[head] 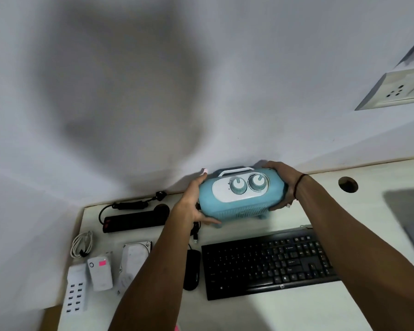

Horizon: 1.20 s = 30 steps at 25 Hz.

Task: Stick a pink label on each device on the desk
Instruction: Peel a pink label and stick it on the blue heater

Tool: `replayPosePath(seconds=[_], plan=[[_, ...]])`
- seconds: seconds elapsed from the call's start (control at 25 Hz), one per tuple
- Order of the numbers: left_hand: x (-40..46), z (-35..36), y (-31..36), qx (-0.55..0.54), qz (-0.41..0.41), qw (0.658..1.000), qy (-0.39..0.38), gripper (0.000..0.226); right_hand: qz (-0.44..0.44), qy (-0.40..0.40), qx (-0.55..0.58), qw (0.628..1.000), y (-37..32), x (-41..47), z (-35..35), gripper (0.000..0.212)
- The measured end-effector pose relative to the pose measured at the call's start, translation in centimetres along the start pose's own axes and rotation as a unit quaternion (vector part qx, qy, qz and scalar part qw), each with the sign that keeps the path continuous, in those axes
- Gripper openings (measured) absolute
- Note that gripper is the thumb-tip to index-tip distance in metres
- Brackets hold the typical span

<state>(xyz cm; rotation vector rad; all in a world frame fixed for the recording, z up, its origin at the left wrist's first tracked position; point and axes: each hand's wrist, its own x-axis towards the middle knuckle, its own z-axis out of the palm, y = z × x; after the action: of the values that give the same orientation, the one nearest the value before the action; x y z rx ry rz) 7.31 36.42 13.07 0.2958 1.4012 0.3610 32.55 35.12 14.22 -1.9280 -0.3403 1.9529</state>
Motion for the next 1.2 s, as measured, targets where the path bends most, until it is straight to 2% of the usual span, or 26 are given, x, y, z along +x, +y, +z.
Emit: replayPosePath(seconds=[0.16,0.32,0.44,0.56,0.68,0.72,0.8,0.88,0.96,1.04,1.12,1.2], plan=[[-2.2,-0.2,-0.8,0.024,0.046,0.998,-0.021,0.065,-0.056,0.003,-0.014,0.998,2.2,-1.1,-0.5,0.035],[-5.6,-0.3,-2.8,0.021,0.127,0.991,-0.037,0.051,-0.117,-0.031,0.056,0.991,5.8,-4.6,-0.6,0.027],[-8.1,-1.0,-3.5,-0.012,0.224,0.969,-0.108,0.046,-0.148,-0.086,0.121,0.978,7.7,-7.6,-1.0,0.026],[-10.8,-2.1,-3.9,-0.001,0.314,0.938,-0.150,0.067,-0.170,-0.131,0.153,0.965,9.1,-10.0,-1.0,0.036],[-13.2,-3.6,-4.8,-0.001,0.400,0.906,-0.141,0.076,-0.215,-0.168,0.150,0.950,9.7,-12.0,-0.1,0.077],[-13.9,-4.2,-5.2,-0.009,0.415,0.898,-0.143,0.079,-0.228,-0.176,0.144,0.947,9.6,-12.7,0.4,0.084],[-14.9,-5.4,-5.9,-0.028,0.446,0.879,-0.165,0.077,-0.247,-0.202,0.153,0.935,8.9,-14.1,1.3,0.071],[-16.2,-6.3,-6.6,-0.031,0.488,0.850,-0.195,0.066,-0.264,-0.212,0.142,0.930,8.2,-15.7,2.2,0.058],[-17.7,-7.1,-6.9,-0.029,0.526,0.821,-0.220,0.058,-0.290,-0.212,0.126,0.925,8.0,-17.3,3.1,0.062],[-19.5,-7.9,-7.1,-0.030,0.551,0.800,-0.236,0.060,-0.335,-0.220,0.119,0.909,8.2,-18.8,4.2,0.070],[-21.8,-8.3,-6.9,-0.026,0.580,0.787,-0.208,0.065,-0.418,-0.218,0.103,0.876,8.6,-19.8,5.0,0.073],[-25.0,-8.4,-6.5,-0.024,0.620,0.774,-0.128,0.042,-0.501,-0.184,0.097,0.840,9.1,-20.6,5.7,0.077]])
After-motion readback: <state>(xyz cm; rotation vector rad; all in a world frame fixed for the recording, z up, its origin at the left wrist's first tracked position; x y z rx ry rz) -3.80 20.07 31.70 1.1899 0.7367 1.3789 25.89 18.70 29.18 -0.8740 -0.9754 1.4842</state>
